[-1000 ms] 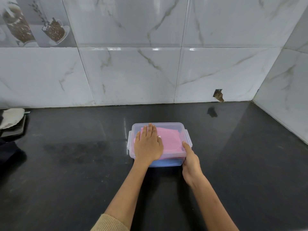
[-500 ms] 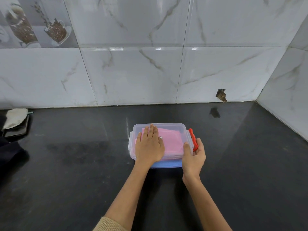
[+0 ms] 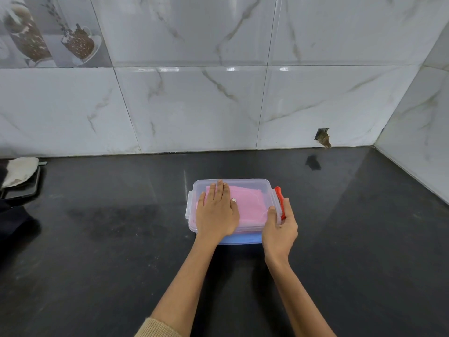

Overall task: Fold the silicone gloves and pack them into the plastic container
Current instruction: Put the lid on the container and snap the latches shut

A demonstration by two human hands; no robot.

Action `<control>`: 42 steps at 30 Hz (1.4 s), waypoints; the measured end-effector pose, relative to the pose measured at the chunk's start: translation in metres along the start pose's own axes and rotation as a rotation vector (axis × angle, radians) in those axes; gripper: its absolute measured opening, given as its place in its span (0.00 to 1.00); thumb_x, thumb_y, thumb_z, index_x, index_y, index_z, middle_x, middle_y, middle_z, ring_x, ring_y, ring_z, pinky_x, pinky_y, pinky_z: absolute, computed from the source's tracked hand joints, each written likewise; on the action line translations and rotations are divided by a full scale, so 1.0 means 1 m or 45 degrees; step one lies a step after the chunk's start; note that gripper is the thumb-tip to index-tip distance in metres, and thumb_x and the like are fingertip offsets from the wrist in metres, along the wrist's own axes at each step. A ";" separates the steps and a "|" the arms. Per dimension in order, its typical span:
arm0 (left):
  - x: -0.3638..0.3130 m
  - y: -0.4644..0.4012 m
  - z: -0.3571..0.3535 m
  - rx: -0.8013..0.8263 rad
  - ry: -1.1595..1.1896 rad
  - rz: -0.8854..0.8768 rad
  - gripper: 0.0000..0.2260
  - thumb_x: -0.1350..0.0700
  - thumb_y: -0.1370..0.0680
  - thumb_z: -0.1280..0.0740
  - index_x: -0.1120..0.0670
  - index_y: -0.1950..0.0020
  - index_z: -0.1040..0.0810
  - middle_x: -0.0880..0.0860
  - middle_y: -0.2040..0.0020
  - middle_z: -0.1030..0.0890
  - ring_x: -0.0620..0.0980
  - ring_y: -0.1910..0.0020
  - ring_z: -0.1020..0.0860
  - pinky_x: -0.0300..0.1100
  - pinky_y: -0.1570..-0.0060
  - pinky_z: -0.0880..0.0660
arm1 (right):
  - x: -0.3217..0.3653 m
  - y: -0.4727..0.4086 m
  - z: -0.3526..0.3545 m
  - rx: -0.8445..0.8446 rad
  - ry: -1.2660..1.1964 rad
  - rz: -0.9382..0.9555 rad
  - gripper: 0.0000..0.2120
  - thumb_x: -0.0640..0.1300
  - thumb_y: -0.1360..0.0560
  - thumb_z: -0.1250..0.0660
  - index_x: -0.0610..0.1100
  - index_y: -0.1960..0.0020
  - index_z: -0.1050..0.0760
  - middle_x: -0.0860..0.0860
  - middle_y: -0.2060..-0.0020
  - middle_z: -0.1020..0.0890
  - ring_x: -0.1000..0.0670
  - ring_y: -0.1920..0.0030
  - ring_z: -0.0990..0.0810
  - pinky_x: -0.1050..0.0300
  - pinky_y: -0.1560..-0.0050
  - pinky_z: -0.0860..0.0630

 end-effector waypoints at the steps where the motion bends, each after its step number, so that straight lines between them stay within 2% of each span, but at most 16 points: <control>1: 0.000 0.000 0.000 0.002 0.002 0.001 0.25 0.51 0.18 0.55 0.55 0.22 0.55 0.51 0.21 0.53 0.50 0.22 0.54 0.48 0.25 0.58 | 0.001 0.001 0.000 0.003 0.001 0.021 0.22 0.42 0.21 0.39 0.45 0.27 0.37 0.47 0.30 0.30 0.46 0.31 0.30 0.47 0.34 0.28; 2: 0.000 0.000 0.000 0.002 0.003 0.000 0.25 0.51 0.18 0.55 0.55 0.22 0.55 0.51 0.21 0.54 0.50 0.22 0.55 0.48 0.25 0.58 | 0.003 0.002 -0.001 0.002 0.014 0.056 0.21 0.41 0.20 0.40 0.44 0.28 0.35 0.47 0.30 0.30 0.48 0.29 0.33 0.53 0.32 0.32; 4: 0.000 0.001 0.000 0.005 0.002 -0.004 0.25 0.51 0.18 0.55 0.55 0.22 0.55 0.51 0.21 0.54 0.49 0.22 0.55 0.48 0.25 0.58 | 0.006 0.003 -0.001 -0.009 0.053 0.108 0.19 0.38 0.20 0.41 0.43 0.30 0.32 0.47 0.30 0.29 0.52 0.26 0.39 0.64 0.34 0.39; 6: -0.001 0.001 0.000 0.008 -0.003 -0.004 0.25 0.51 0.18 0.55 0.55 0.22 0.55 0.51 0.21 0.54 0.49 0.22 0.55 0.48 0.25 0.58 | 0.006 0.003 -0.001 -0.002 0.079 0.124 0.18 0.37 0.20 0.41 0.43 0.31 0.31 0.48 0.31 0.29 0.53 0.25 0.41 0.64 0.35 0.40; 9: 0.000 0.001 0.000 0.011 -0.001 -0.002 0.25 0.51 0.18 0.55 0.55 0.22 0.55 0.51 0.21 0.54 0.49 0.22 0.55 0.48 0.25 0.59 | 0.008 0.002 -0.002 0.024 0.151 0.145 0.19 0.38 0.20 0.42 0.43 0.30 0.32 0.47 0.30 0.29 0.52 0.25 0.41 0.61 0.33 0.41; 11: -0.001 0.002 0.000 0.013 0.003 -0.001 0.25 0.51 0.18 0.55 0.55 0.22 0.55 0.51 0.21 0.54 0.49 0.22 0.55 0.47 0.25 0.59 | 0.009 0.001 -0.003 0.050 0.260 0.126 0.19 0.40 0.19 0.43 0.44 0.29 0.34 0.46 0.28 0.32 0.48 0.25 0.43 0.51 0.28 0.41; 13: -0.001 0.002 0.000 0.016 0.005 -0.001 0.25 0.51 0.18 0.55 0.55 0.22 0.55 0.51 0.21 0.54 0.49 0.22 0.55 0.47 0.25 0.59 | 0.018 0.001 -0.003 0.052 0.520 0.165 0.21 0.39 0.19 0.43 0.46 0.27 0.37 0.46 0.26 0.36 0.43 0.24 0.47 0.41 0.26 0.42; 15: -0.001 0.002 0.000 0.020 0.009 -0.001 0.25 0.51 0.18 0.55 0.55 0.22 0.55 0.51 0.21 0.54 0.50 0.22 0.55 0.47 0.25 0.59 | 0.042 0.002 -0.008 0.027 0.791 0.379 0.23 0.37 0.21 0.42 0.45 0.27 0.39 0.46 0.26 0.37 0.42 0.24 0.49 0.42 0.25 0.47; 17: -0.001 0.002 0.000 0.015 0.013 -0.001 0.25 0.50 0.18 0.55 0.55 0.22 0.54 0.51 0.21 0.54 0.50 0.22 0.55 0.47 0.25 0.59 | 0.070 0.009 -0.023 0.066 0.925 0.662 0.25 0.37 0.21 0.42 0.43 0.26 0.42 0.47 0.25 0.38 0.45 0.23 0.50 0.50 0.24 0.55; 19: -0.002 0.002 0.001 0.008 0.013 -0.005 0.25 0.50 0.18 0.55 0.55 0.22 0.54 0.51 0.21 0.54 0.50 0.22 0.54 0.47 0.25 0.58 | 0.087 0.015 -0.044 0.183 0.996 0.853 0.25 0.39 0.20 0.44 0.41 0.25 0.44 0.47 0.24 0.40 0.46 0.23 0.51 0.54 0.26 0.58; 21: -0.001 0.002 0.001 0.004 0.003 -0.005 0.24 0.51 0.18 0.55 0.55 0.22 0.53 0.51 0.21 0.53 0.49 0.22 0.54 0.48 0.25 0.58 | 0.089 0.015 -0.066 0.332 1.121 0.922 0.25 0.41 0.20 0.47 0.40 0.24 0.47 0.46 0.24 0.43 0.46 0.23 0.52 0.54 0.26 0.60; 24: -0.001 0.003 0.002 0.004 0.007 0.006 0.24 0.50 0.17 0.55 0.55 0.22 0.53 0.51 0.21 0.53 0.49 0.22 0.54 0.47 0.25 0.58 | 0.074 0.009 -0.089 0.551 1.332 0.879 0.25 0.44 0.19 0.51 0.41 0.23 0.51 0.46 0.23 0.48 0.45 0.23 0.54 0.53 0.25 0.57; 27: -0.002 0.004 0.003 -0.002 0.013 0.009 0.24 0.50 0.17 0.55 0.55 0.22 0.52 0.51 0.21 0.53 0.49 0.22 0.54 0.47 0.25 0.57 | 0.048 0.013 -0.098 0.805 1.481 0.823 0.24 0.46 0.18 0.54 0.41 0.23 0.52 0.45 0.23 0.48 0.46 0.23 0.52 0.53 0.24 0.53; 29: -0.001 0.004 0.004 -0.003 0.005 0.011 0.24 0.51 0.17 0.55 0.55 0.22 0.53 0.50 0.21 0.53 0.49 0.22 0.54 0.46 0.25 0.57 | 0.036 0.017 -0.100 0.924 1.544 0.806 0.24 0.46 0.18 0.56 0.41 0.23 0.52 0.45 0.23 0.48 0.47 0.23 0.51 0.54 0.23 0.53; 36: 0.001 0.004 0.003 -0.005 0.008 0.028 0.24 0.51 0.17 0.55 0.54 0.22 0.53 0.50 0.21 0.53 0.48 0.22 0.54 0.46 0.25 0.57 | 0.032 0.017 -0.100 0.944 1.611 0.811 0.25 0.48 0.18 0.58 0.42 0.23 0.55 0.47 0.22 0.51 0.49 0.23 0.53 0.54 0.23 0.55; 42: 0.005 0.005 0.003 -0.027 0.002 0.081 0.24 0.50 0.17 0.55 0.53 0.22 0.54 0.48 0.21 0.54 0.47 0.22 0.55 0.46 0.25 0.58 | 0.026 0.014 -0.102 0.980 1.654 0.709 0.25 0.50 0.18 0.60 0.44 0.23 0.60 0.48 0.22 0.56 0.49 0.23 0.58 0.53 0.24 0.60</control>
Point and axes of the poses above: each hand's wrist, its own y-axis away from the middle knuckle, its own z-axis out of the back of the hand, x = y × z, the point moved 10 cm from there along -y, towards the middle knuckle
